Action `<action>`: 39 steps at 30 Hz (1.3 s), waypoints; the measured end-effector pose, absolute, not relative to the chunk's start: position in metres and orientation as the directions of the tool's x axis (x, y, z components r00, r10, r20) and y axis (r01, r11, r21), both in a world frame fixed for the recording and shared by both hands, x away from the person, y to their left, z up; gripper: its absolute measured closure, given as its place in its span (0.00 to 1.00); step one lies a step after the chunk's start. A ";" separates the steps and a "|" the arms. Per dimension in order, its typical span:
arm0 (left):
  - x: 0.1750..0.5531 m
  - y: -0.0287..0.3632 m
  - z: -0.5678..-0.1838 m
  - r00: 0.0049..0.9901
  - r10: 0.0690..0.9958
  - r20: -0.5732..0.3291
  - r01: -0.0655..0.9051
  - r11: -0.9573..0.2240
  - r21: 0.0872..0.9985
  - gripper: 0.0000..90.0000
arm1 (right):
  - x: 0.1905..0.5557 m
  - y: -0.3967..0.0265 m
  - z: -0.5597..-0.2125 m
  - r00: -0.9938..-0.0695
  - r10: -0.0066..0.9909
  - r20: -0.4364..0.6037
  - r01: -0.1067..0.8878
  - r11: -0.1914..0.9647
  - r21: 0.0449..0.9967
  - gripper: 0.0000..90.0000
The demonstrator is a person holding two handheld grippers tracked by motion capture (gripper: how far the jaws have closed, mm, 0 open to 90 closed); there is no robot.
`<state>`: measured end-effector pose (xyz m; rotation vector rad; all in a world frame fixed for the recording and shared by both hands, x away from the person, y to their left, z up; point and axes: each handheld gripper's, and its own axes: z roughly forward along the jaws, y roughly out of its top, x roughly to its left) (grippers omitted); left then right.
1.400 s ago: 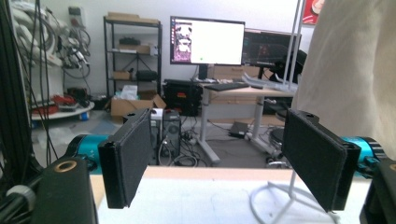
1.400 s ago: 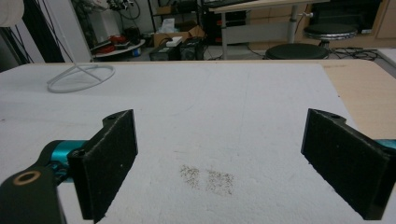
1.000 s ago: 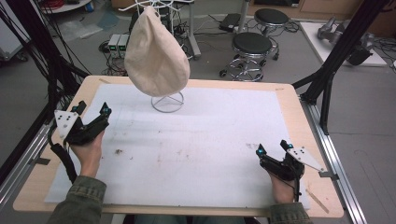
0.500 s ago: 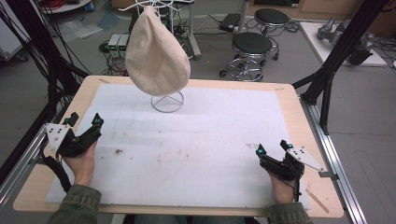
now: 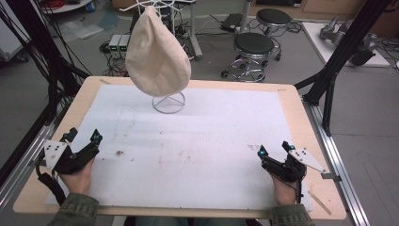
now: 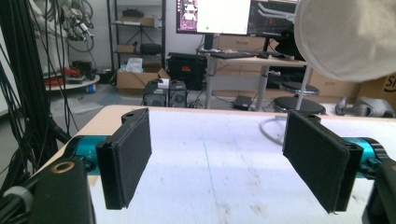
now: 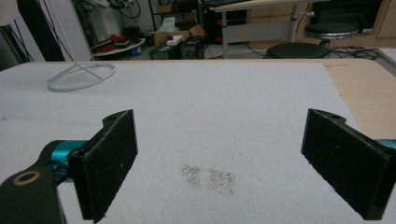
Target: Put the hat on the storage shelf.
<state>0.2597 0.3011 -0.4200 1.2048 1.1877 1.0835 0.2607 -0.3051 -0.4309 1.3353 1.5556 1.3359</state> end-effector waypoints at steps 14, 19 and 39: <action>0.231 0.302 -0.432 0.091 0.994 -0.067 0.056 0.062 0.996 0.27 | 0.264 -0.303 -0.431 -0.257 0.959 0.122 0.270 -0.050 0.962 0.11; 0.232 0.303 -0.435 0.087 0.994 -0.072 0.066 0.067 0.996 0.27 | 0.265 -0.302 -0.431 -0.265 0.958 0.114 0.271 -0.040 0.962 0.11; 0.234 0.302 -0.436 0.106 0.991 -0.082 0.068 0.075 0.995 0.28 | 0.265 -0.302 -0.432 -0.260 0.958 0.120 0.284 -0.043 0.958 0.11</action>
